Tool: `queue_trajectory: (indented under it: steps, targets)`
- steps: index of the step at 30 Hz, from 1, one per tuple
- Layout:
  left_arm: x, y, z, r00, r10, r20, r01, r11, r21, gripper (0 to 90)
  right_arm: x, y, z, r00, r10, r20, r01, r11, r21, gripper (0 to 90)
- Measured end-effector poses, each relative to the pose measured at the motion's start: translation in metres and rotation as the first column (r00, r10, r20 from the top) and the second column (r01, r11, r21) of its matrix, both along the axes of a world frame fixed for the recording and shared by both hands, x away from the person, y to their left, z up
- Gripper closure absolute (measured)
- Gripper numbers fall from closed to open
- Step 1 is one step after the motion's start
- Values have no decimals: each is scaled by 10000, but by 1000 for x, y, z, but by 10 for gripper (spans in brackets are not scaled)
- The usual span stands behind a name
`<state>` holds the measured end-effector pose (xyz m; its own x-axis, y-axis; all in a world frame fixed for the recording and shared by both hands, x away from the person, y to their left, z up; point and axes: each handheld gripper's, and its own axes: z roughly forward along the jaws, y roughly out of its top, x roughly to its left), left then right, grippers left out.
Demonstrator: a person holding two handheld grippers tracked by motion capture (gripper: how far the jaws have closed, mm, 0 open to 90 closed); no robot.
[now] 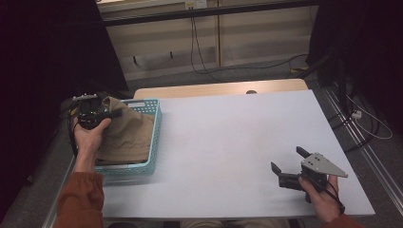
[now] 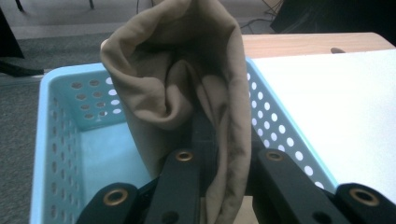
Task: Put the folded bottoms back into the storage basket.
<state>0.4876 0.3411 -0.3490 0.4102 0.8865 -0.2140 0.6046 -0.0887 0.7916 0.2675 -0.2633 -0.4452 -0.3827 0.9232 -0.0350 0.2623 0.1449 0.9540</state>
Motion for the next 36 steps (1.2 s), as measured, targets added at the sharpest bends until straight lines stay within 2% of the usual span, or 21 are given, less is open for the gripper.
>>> queue_trajectory:
  steps: [5, 9, 11, 16, 20, 21, 27, 30, 32, 34, 36]
  targets:
    - [3, 2, -3, 10000, 20, 96, -19, 9999, -145, 836, 0, 0, 0, 10000, 11, -17, -11, 10000, -11, 12]
    - [9, 4, -7, 9999, 145, 25, -144, 9992, -372, 836, 0, 1, 0, 10000, 24, -37, -24, 10000, -13, 12]
    - [11, 4, -10, 9998, 200, -81, -202, 9995, -228, 837, 0, 1, 0, 10000, 43, -38, -43, 10000, -14, 12]
    - [12, 7, -19, 9990, 318, -307, -327, 9991, -274, 836, 1, 0, -1, 10000, -7, -54, 7, 10000, -1, 12]
    - [13, 14, -27, 9958, 668, -628, -682, 9975, -204, 836, 0, 0, 0, 10000, 45, -34, -45, 10000, -38, 12]
    - [13, 15, -29, 9951, 745, -649, -765, 9966, -296, 836, 0, 0, 0, 10000, 46, -40, -46, 10000, -42, 12]
    - [16, 16, -35, 9889, 1001, -1098, -1008, 9949, -14, 836, 0, 0, -1, 10000, 37, -65, -38, 10000, -26, 12]
    - [18, 16, -36, 9879, 1111, -1081, -1091, 9937, 244, 836, 0, 0, 0, 10000, 18, -48, -18, 10000, -44, 13]
    - [18, 17, -35, 9841, 1381, -1120, -1320, 9894, 601, 836, 0, 0, 0, 10000, -2, -45, 2, 10000, -20, 13]
    - [20, 20, -35, 9805, 1534, -1229, -1468, 9873, 612, 836, 0, 0, -1, 10000, 14, -55, -14, 10000, -8, 13]
    - [21, 22, -36, 9780, 1664, -1258, -1558, 9837, 902, 836, 0, -1, -1, 10000, 14, -49, -14, 10000, -22, 13]
